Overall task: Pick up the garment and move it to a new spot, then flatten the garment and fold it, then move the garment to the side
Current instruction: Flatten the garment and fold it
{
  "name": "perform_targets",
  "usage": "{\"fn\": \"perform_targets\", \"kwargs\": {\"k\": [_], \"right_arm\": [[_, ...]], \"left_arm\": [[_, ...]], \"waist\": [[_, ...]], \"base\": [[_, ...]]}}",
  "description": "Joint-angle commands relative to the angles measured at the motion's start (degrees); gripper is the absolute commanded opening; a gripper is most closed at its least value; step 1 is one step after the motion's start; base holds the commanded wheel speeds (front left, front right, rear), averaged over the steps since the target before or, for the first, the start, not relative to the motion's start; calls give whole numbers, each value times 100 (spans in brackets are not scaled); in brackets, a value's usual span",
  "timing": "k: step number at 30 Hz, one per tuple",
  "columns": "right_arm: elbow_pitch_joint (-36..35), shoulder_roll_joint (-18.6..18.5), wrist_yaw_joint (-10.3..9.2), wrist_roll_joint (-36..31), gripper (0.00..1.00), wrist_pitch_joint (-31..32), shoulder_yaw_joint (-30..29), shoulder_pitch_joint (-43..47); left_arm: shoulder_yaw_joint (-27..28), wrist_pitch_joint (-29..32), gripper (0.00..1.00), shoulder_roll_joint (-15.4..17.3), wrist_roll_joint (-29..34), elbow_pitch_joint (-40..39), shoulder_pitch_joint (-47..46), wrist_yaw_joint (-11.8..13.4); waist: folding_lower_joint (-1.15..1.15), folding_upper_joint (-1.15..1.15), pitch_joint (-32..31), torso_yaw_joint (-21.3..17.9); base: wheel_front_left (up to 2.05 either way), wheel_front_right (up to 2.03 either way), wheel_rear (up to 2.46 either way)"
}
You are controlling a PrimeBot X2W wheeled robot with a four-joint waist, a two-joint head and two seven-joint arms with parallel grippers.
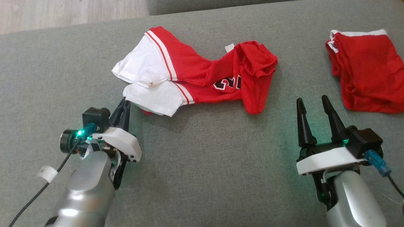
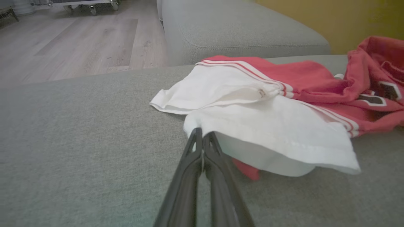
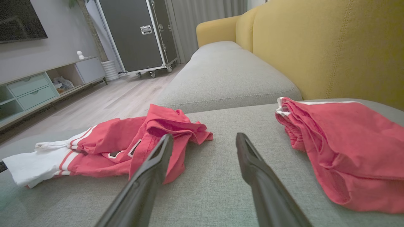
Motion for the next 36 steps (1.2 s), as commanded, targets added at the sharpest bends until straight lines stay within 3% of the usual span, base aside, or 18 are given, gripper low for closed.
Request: {"fn": "perform_targets", "kwargs": {"k": [1,10,18,21,26,30,36], "right_arm": [[-140,-12,19,-33,100,-54,122,-131],[-34,-12,19,-21,100,-54,156,-7],[106,-12,19,45,100,-54,47,198],[156,-12,19,98,100,-54,65,279],[217,-12,19,162,100,-54,92,348],[249,-12,19,213,100,-54,96,351],[305,-12,19,298,100,-54,148,369]], "left_arm": [[142,-110,0,129,29,-103,-287,-11],[255,-291,0,240,61,-316,-105,99],[382,-308,0,499,180,-1163,494,243],[267,-283,0,609,252,-1488,789,184],[-149,310,0,810,403,-1989,1304,20],[-391,1305,0,1035,317,-2233,1726,-83],[-587,2247,0,1301,74,-2843,2166,-197]], "waist": [[0,0,-49,24],[0,0,-403,169],[0,0,-860,525],[0,0,-1006,676],[0,0,-1165,893],[0,0,-1244,1015],[0,0,-1309,1094]], "base": [[0,0,0],[0,0,0],[0,0,0],[0,0,0],[0,0,0],[0,0,0],[0,0,0]]}}
